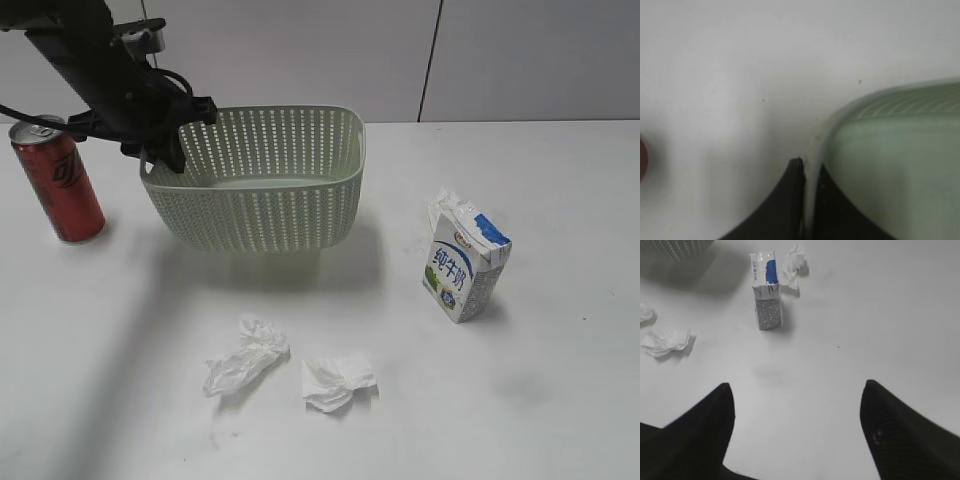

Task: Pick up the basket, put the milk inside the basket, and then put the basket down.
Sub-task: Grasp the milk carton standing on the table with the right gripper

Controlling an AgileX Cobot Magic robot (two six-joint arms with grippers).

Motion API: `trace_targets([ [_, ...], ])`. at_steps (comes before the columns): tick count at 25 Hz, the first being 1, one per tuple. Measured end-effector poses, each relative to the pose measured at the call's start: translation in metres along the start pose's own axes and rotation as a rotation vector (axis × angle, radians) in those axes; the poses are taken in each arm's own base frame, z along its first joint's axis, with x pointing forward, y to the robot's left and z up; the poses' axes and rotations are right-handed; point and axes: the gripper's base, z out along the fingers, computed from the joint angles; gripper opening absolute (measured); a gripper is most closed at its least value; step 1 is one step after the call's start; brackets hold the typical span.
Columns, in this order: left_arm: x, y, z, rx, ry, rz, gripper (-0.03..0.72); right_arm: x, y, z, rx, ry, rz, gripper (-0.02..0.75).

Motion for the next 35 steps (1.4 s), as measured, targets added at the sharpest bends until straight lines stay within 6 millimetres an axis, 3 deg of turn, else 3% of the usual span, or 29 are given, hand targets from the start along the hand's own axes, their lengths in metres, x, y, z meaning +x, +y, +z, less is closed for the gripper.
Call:
trace_targets([
  [1, 0.0, 0.0, 0.0, 0.0, -0.001, 0.0, 0.0, 0.011, 0.0, -0.004, 0.013, -0.036, -0.011, 0.592],
  [11, 0.0, 0.0, 0.0, 0.0, -0.001, 0.0, 0.0, 0.051, -0.005, -0.001, 0.079, -0.071, 0.005, 0.582],
  [21, 0.0, 0.0, 0.0, 0.0, -0.001, 0.0, 0.0, 0.06, -0.005, -0.017, 0.099, -0.194, 0.034, 0.577],
  [31, -0.001, 0.0, 0.0, 0.0, -0.008, 0.0, 0.0, 0.061, -0.005, -0.018, 0.101, -0.202, 0.038, 0.575],
  [35, -0.001, 0.0, 0.0, 0.0, -0.009, 0.0, 0.0, 0.048, -0.005, -0.024, 0.103, -0.3, 0.027, 0.592],
])
